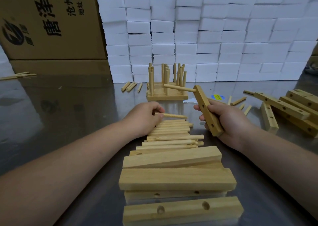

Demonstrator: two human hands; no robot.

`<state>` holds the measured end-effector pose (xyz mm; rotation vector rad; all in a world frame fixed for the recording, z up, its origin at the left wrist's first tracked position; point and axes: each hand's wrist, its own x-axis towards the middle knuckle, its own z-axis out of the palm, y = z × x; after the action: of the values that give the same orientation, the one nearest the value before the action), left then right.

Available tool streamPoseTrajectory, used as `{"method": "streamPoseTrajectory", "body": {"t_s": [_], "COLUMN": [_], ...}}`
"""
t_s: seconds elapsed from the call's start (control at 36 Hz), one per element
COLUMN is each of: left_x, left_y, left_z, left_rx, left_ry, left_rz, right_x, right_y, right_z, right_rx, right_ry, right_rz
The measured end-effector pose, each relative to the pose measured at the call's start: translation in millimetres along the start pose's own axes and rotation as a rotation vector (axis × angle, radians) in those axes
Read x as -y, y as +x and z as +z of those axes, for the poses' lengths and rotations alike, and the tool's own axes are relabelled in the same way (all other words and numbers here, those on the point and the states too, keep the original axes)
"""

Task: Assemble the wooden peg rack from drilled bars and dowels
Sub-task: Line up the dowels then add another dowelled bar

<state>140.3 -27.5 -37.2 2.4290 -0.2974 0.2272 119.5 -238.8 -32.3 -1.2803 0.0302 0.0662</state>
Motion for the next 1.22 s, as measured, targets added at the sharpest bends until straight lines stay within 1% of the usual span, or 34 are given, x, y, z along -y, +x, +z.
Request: {"method": "streamPoseTrajectory", "body": {"t_s": [0.08,0.19,0.42,0.64,1.0,1.14,1.22], "left_x": [-4,-15,-31,-30,-29,-32,-37], "left_y": [0,-3,-10,-10,-10,-13,-18], "left_z": [-3,-5,-3,-5,-5,-4,-5], "left_rx": [-0.071,-0.109,-0.122,-0.175,-0.187,-0.161,-0.125], "left_ry": [-0.076,-0.157,-0.132,-0.131,-0.151,-0.108,-0.025], "left_rz": [0.028,0.08,0.158,0.144,0.114,0.164,0.245], "right_x": [0,0,0,0,-3,-2,-2], "right_y": [0,-1,-5,-9,-13,-16,-18], "right_z": [0,1,3,8,8,9,11], "right_rx": [-0.016,-0.04,-0.045,0.045,0.134,0.134,0.143], "right_ry": [-0.018,-0.067,-0.203,-0.194,-0.244,-0.266,-0.301], "right_rz": [-0.014,-0.034,-0.079,-0.131,-0.168,-0.182,-0.208]}}
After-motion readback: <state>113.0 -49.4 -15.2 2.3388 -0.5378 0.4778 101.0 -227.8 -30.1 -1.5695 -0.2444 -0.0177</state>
